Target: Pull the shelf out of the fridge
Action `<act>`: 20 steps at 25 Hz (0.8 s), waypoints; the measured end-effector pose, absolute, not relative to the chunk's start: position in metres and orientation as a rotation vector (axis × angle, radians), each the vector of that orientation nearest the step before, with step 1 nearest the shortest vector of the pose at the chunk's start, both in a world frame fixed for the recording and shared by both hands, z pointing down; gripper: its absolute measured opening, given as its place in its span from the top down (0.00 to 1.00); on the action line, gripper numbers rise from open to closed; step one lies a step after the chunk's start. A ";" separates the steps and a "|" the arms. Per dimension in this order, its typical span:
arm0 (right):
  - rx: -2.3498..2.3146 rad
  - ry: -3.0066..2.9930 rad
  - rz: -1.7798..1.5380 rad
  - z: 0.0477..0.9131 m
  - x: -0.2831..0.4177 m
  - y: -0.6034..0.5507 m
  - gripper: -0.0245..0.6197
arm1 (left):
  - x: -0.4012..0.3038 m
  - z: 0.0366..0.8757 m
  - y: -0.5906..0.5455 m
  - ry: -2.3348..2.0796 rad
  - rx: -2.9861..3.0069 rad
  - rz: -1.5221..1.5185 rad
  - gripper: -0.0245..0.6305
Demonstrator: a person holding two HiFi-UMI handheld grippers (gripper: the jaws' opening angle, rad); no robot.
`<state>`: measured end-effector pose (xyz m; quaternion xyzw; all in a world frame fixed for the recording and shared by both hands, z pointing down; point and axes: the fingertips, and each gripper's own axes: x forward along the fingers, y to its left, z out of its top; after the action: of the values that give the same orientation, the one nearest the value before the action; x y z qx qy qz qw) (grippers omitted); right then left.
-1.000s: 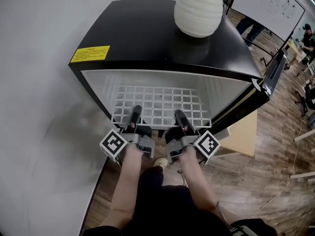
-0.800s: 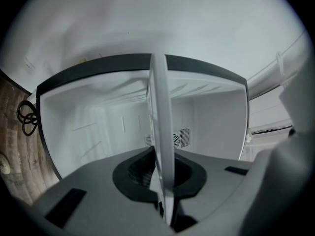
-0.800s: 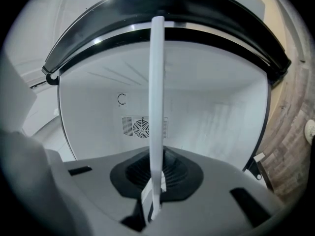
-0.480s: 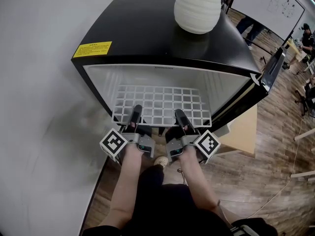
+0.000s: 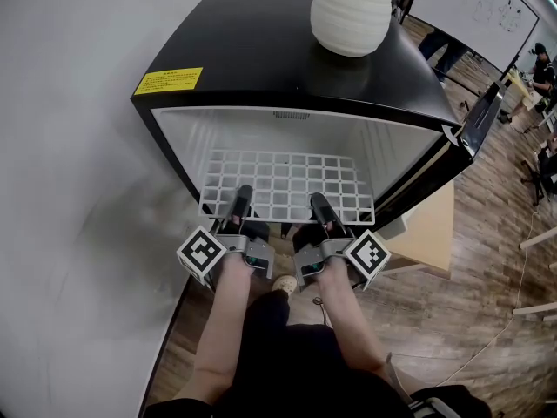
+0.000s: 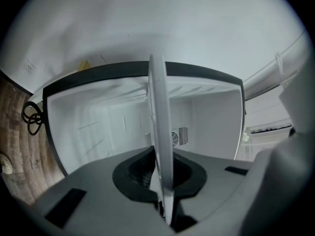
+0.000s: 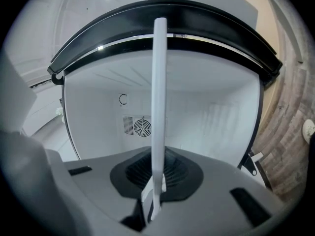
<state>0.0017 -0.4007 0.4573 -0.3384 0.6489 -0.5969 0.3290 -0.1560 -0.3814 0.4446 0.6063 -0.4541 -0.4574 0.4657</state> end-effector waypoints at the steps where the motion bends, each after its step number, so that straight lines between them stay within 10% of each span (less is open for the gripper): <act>1: -0.887 1.697 -1.562 0.458 0.001 -0.403 0.95 | -0.156 0.445 -0.384 -1.116 1.487 -1.120 0.92; 20: -0.889 1.701 -1.561 0.458 0.001 -0.400 0.95 | -0.156 0.445 -0.380 -1.119 1.474 -1.115 0.92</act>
<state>0.0012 -0.3999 0.4576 -0.3394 0.6495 -0.5962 0.3278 -0.1562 -0.3801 0.4451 0.6017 -0.4569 -0.4553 0.4710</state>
